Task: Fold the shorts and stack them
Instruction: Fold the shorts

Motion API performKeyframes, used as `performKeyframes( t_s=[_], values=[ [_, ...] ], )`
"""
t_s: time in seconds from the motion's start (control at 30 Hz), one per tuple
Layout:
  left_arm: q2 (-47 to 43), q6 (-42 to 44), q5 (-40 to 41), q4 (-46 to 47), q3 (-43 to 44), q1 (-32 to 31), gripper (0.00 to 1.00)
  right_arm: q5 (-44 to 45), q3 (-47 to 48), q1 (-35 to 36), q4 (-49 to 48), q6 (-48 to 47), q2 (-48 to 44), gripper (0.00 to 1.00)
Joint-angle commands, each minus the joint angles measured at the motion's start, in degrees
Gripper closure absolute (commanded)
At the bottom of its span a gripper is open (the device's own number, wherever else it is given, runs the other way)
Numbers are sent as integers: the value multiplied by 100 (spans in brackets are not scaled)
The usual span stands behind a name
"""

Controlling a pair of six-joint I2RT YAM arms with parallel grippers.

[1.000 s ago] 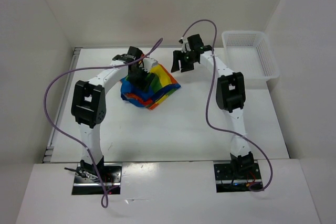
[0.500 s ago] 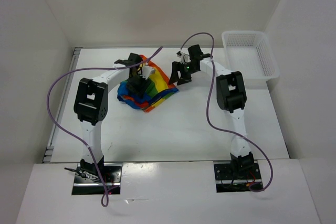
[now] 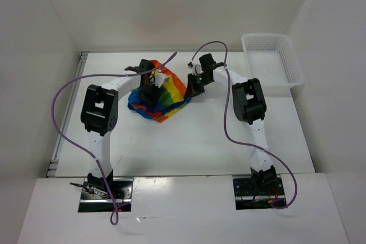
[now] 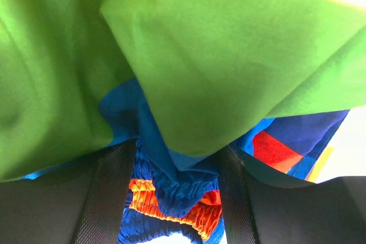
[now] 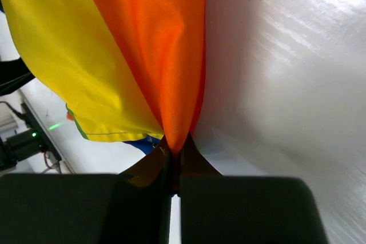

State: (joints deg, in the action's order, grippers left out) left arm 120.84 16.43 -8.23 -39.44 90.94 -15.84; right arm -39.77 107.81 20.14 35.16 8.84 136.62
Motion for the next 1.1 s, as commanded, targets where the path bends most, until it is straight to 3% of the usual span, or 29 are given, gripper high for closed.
performKeyframes(
  t_s=[0.0,0.1,0.23,0.27,0.4,0.67,0.8,0.9,1.07],
  values=[
    [37,106,-232,-81,-339,71,36,494,363,78,-70,48,-47,100],
    [-68,106,-232,-81,-340,72,36,628,592,-53,-70,48,-379,100],
    [-218,106,-451,-81,-156,125,22,1163,715,-186,-9,-40,-1055,100],
    [-279,106,-521,-81,28,125,14,1225,715,-186,52,-93,-1215,100],
    [-280,46,-758,-344,634,177,4,1515,426,-291,105,-93,-2050,100],
    [-280,-131,-1515,-916,2357,582,1,2700,590,-792,359,-874,-3658,100],
    [-280,-236,-1717,-916,2464,582,0,2755,1241,-792,632,-1629,-3897,100],
    [-333,-289,-1779,-916,2394,582,0,3001,1453,-547,834,-2112,-3958,100],
    [-333,-394,-1971,-916,2087,582,0,3204,243,893,1124,-2834,-4011,100]
  ],
)
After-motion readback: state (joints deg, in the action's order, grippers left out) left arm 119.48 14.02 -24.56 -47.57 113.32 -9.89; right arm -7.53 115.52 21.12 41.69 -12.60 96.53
